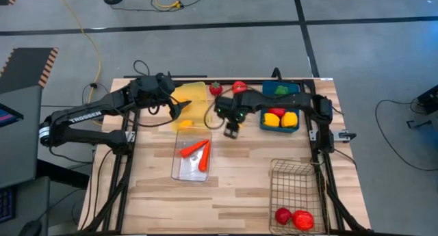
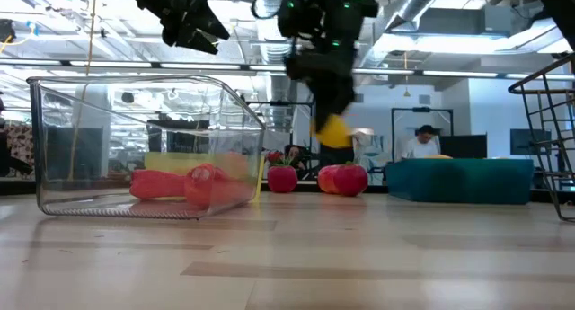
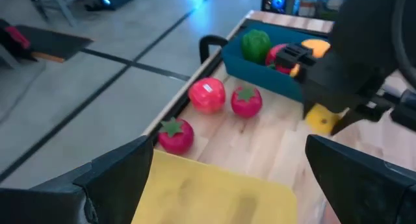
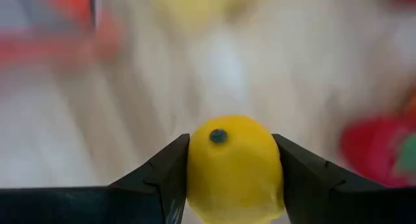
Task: Sort produce into baskets
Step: Put the yellow lemon into the yellow bin
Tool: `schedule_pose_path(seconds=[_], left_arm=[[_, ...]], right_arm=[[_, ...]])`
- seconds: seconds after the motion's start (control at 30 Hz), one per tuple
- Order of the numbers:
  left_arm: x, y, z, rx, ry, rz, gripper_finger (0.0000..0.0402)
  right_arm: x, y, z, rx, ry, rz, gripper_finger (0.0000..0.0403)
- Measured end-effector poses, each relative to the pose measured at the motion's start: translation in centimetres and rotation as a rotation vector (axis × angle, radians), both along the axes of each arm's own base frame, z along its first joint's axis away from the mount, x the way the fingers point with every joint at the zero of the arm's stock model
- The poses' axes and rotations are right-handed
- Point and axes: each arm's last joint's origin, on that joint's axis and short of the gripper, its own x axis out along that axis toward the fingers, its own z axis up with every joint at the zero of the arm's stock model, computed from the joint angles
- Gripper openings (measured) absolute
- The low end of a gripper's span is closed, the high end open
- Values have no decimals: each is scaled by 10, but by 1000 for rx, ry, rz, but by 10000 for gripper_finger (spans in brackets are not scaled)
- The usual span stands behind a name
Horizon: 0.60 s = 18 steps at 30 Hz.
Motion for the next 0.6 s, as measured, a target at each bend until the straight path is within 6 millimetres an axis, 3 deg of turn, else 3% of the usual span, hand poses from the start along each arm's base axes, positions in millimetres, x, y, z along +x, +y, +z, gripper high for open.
schedule_pose_path(seconds=[0.27, 0.6], left_arm=[[0, 2, 6, 44, -48, 43, 391], [1, 2, 7, 29, -65, 51, 391]], right_arm=[[36, -43, 24, -140, -501, -89, 223], [50, -63, 46, -216, -795, -123, 223]])
